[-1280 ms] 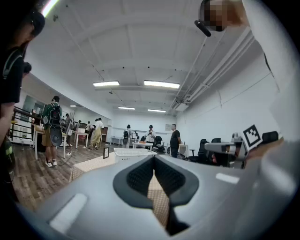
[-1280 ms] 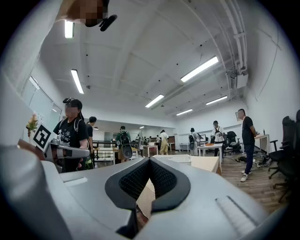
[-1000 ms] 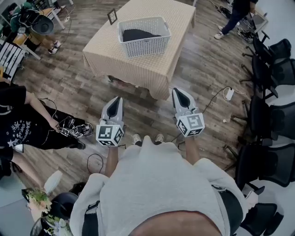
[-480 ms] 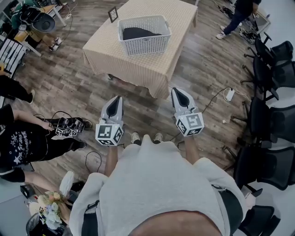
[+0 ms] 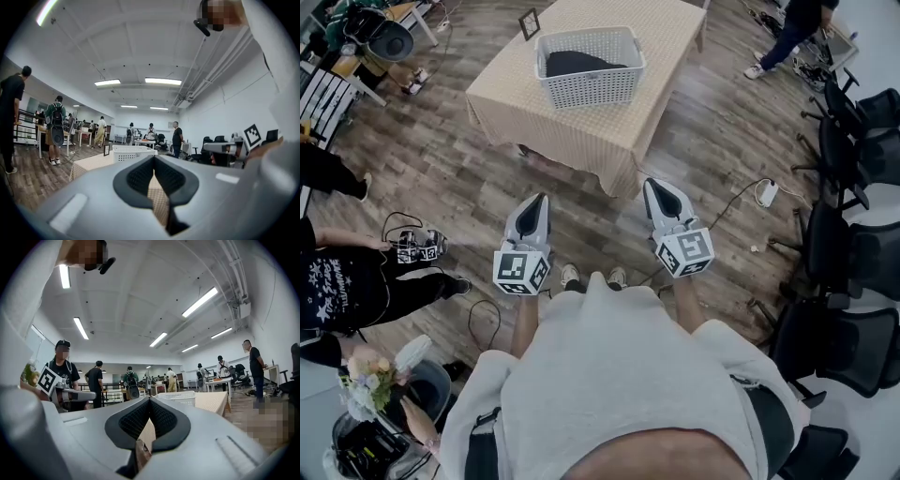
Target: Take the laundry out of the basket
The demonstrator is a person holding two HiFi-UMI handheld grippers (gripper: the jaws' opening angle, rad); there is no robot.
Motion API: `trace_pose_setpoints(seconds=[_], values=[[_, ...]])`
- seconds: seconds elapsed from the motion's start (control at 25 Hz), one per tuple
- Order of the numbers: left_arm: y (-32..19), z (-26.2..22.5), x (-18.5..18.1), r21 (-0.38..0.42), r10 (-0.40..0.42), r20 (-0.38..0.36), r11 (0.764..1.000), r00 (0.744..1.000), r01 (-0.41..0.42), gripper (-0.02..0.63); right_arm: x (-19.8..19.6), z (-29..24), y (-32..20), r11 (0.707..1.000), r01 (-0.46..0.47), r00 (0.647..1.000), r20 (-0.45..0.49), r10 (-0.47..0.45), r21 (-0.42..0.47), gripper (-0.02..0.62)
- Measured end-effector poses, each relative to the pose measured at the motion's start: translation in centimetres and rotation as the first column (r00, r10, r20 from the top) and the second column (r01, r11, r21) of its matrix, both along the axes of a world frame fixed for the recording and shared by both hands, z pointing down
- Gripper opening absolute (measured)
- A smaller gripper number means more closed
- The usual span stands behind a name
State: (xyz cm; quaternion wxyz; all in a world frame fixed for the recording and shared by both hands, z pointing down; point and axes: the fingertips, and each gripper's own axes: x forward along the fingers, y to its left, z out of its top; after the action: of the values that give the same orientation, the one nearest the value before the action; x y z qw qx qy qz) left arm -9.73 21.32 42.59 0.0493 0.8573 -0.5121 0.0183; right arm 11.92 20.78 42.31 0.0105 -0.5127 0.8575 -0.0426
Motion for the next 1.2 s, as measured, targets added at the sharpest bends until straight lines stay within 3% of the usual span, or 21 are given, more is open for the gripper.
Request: trace_pose_setpoints(seconds=[0.32, 0.72, 1.0, 1.2], values=[[0.0, 1.1, 2.6, -0.024, -0.014, 0.008, 1.0, 1.0, 0.015, 0.011, 2.0, 0.8, -0.4, 0.999, 0.035, 0.999, 0.021, -0.035, -0.007, -0.001], [-2.8, 2.2, 2.9, -0.027, -0.047, -0.002, 0.999, 0.999, 0.047, 0.011, 2.4, 1.5, -3.5, 0.998, 0.063, 0.998, 0.021, -0.063, 0.002, -0.002], [-8.1, 2.5, 3.2, -0.019, -0.02, -0.018, 1.0, 1.0, 0.02, 0.011, 2.1, 1.7, -8.0, 0.999, 0.049, 0.999, 0.005, -0.049, 0.001, -0.002], [-14.8, 3.6, 2.9, -0.022, 0.015, -0.033, 1.0, 0.999, -0.016, 0.011, 1.3, 2.2, -13.7, 1.0, 0.025, 1.0, 0.0, -0.025, 0.001, -0.002]])
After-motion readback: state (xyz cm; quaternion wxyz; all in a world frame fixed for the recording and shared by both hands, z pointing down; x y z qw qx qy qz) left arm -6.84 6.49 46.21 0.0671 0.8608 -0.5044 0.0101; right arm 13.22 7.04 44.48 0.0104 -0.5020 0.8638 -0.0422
